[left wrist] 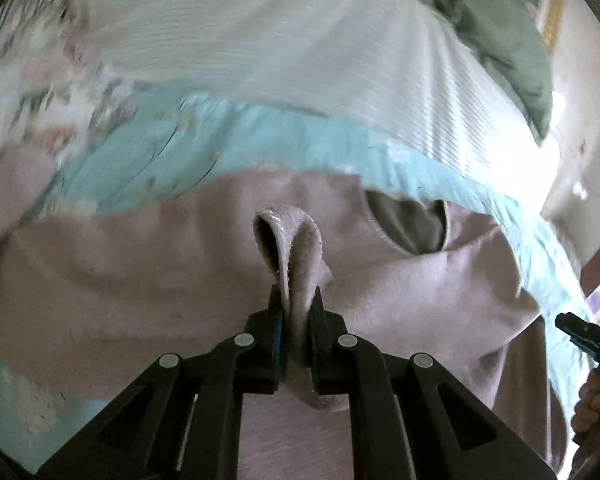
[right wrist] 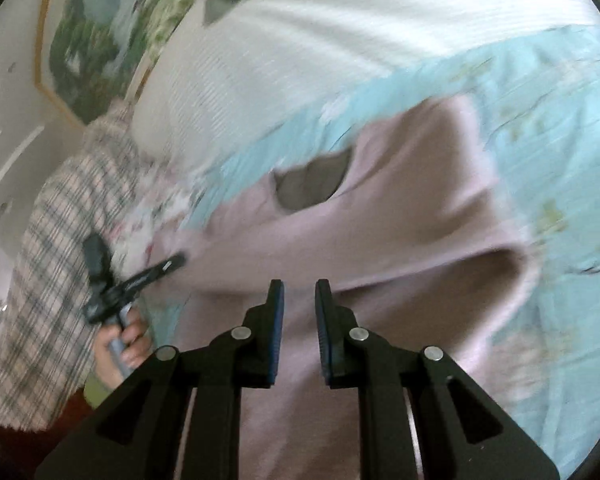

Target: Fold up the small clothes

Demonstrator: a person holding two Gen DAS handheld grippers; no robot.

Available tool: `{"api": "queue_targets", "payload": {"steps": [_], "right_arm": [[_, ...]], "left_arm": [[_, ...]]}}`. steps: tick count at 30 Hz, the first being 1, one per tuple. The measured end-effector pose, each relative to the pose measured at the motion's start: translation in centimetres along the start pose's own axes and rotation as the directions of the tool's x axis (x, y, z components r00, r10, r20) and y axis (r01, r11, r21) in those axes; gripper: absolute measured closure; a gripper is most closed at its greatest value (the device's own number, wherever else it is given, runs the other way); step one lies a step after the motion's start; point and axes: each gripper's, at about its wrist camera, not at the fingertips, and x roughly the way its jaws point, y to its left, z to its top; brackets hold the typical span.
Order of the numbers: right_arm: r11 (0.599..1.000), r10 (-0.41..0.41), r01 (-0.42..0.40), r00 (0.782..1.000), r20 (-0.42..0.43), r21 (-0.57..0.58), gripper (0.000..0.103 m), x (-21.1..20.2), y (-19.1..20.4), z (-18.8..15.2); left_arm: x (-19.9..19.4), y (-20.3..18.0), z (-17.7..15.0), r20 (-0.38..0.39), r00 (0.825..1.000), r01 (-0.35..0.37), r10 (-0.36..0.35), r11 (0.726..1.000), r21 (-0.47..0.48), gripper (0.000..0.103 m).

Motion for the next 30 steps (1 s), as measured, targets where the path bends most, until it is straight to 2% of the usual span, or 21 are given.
{"api": "queue_targets", "payload": {"steps": [3,5,6,8,9,12,15,16,18,20,23,26,30], "right_arm": [[0.997,-0.076,0.075,0.997,0.022,0.029,0.086,-0.4,-1.7,1.8],[0.987,-0.157,0.156,0.987,0.039,0.037,0.083,-0.1,-3.1,3.4],[0.983,-0.178,0.176,0.983,0.039,0.042,0.079,0.0,-3.5,3.9],[0.976,-0.214,0.213,0.977,0.015,0.051,0.052,1.5,-4.9,5.6],[0.975,-0.220,0.219,0.975,0.010,0.048,0.050,1.8,-5.3,5.9],[0.969,-0.248,0.248,0.967,-0.054,0.002,0.049,5.0,-5.9,7.4],[0.956,-0.293,0.293,0.944,-0.148,-0.025,0.049,8.7,-6.9,7.8],[0.959,-0.282,0.283,0.943,-0.175,-0.019,0.050,9.7,-7.5,7.8],[0.961,-0.278,0.272,0.944,-0.176,-0.056,0.097,10.0,-7.6,7.9],[0.969,-0.247,0.245,0.956,-0.160,-0.033,0.096,9.0,-7.5,8.4],[0.960,-0.275,0.270,0.958,-0.075,-0.077,0.096,6.3,-6.8,9.2],[0.938,-0.334,0.325,0.941,-0.061,-0.116,0.096,5.7,-7.0,9.2],[0.916,-0.394,0.378,0.909,-0.135,-0.130,0.095,7.7,-8.3,8.2]], "left_arm": [[0.9,1.6,-0.9,-0.025,0.999,-0.046,0.044,0.998,-0.047,0.094],[1.1,2.2,-1.6,-0.021,0.998,-0.062,0.060,0.995,-0.073,0.094],[0.9,2.4,-1.8,-0.015,0.998,-0.061,0.060,0.995,-0.084,0.093],[0.7,2.9,-2.1,0.007,0.997,-0.076,0.077,0.991,-0.108,0.093],[0.2,3.3,-2.3,0.010,0.997,-0.077,0.079,0.990,-0.117,0.093],[0.4,3.4,-2.4,0.001,0.997,-0.074,0.074,0.989,-0.126,0.093],[0.5,2.7,-2.2,-0.007,0.997,-0.083,0.083,0.991,-0.102,0.093],[0.5,2.5,-2.1,-0.008,0.996,-0.087,0.087,0.992,-0.092,0.093],[0.5,2.4,-2.0,-0.010,0.996,-0.092,0.091,0.992,-0.082,0.093],[0.4,2.1,-1.8,-0.008,0.997,-0.079,0.079,0.994,-0.080,0.093],[0.3,1.1,-1.8,0.000,1.000,-0.027,0.028,0.997,-0.065,0.093],[1.1,-0.3,-2.1,-0.013,0.999,-0.032,0.031,0.999,-0.025,0.093],[2.2,-0.5,-2.6,-0.041,0.998,-0.048,0.048,0.999,-0.010,0.092]]}}
